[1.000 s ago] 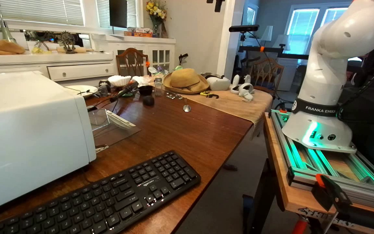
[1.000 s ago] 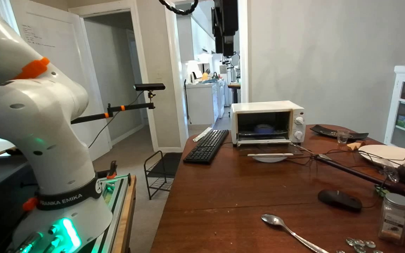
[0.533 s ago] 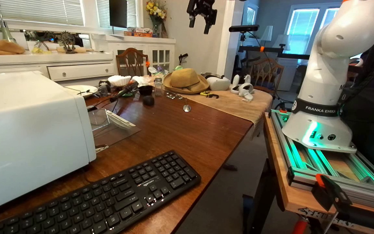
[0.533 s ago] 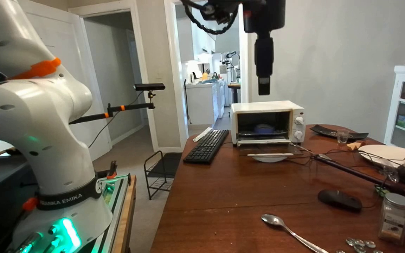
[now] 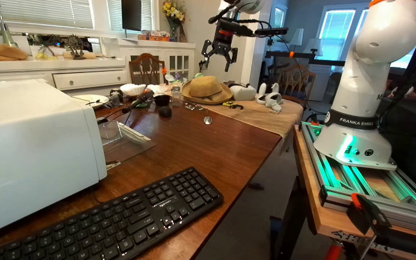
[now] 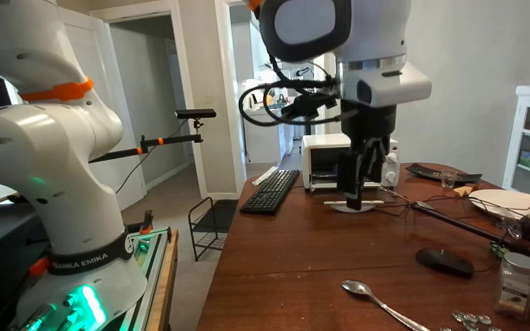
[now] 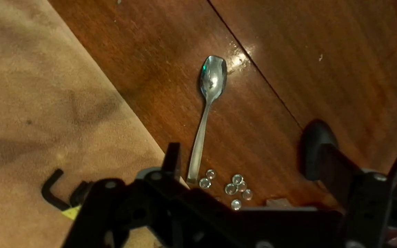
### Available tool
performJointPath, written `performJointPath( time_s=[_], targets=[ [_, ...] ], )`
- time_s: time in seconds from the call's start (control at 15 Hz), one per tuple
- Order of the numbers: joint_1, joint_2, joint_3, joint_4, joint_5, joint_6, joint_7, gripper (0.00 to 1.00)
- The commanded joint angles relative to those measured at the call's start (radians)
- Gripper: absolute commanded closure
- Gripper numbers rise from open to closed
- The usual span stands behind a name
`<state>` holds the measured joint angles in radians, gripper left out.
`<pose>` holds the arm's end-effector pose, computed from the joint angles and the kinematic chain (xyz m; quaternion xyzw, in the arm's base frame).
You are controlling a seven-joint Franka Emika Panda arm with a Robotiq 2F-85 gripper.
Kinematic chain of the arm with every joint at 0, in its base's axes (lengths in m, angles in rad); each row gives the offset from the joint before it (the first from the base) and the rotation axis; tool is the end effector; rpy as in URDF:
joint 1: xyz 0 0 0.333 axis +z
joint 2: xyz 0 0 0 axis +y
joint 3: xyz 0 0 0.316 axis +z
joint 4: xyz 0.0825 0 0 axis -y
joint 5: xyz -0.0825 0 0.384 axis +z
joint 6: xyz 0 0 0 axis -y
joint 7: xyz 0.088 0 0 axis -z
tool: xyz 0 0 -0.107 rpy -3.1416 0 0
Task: Use the silver spoon to pull out the oven rack then put the blue masking tape on top of the oven.
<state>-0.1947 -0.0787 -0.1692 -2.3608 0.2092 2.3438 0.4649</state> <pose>0.4654 -0.1740 0.3647 -0.8811 0.4646 -0.0254 0.0849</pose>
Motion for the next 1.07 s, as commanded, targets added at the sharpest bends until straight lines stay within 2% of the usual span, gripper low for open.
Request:
performJointPath(
  time_s=[0.0,0.07,0.4,0.87,1.0],
  targets=[
    [0.014,0.101,0.016,-0.038,0.082,0.129,0.148,0.00],
    [0.008,0.052,0.007,-0.024,0.037,0.070,0.080,0.00],
    [0.011,0.067,0.006,-0.019,0.039,0.083,0.085,0.00],
    [-0.022,0.201,-0.029,-0.061,0.105,0.073,-0.185,0.00],
    [-0.029,0.243,-0.034,-0.066,0.110,0.103,-0.207,0.00]
  ],
)
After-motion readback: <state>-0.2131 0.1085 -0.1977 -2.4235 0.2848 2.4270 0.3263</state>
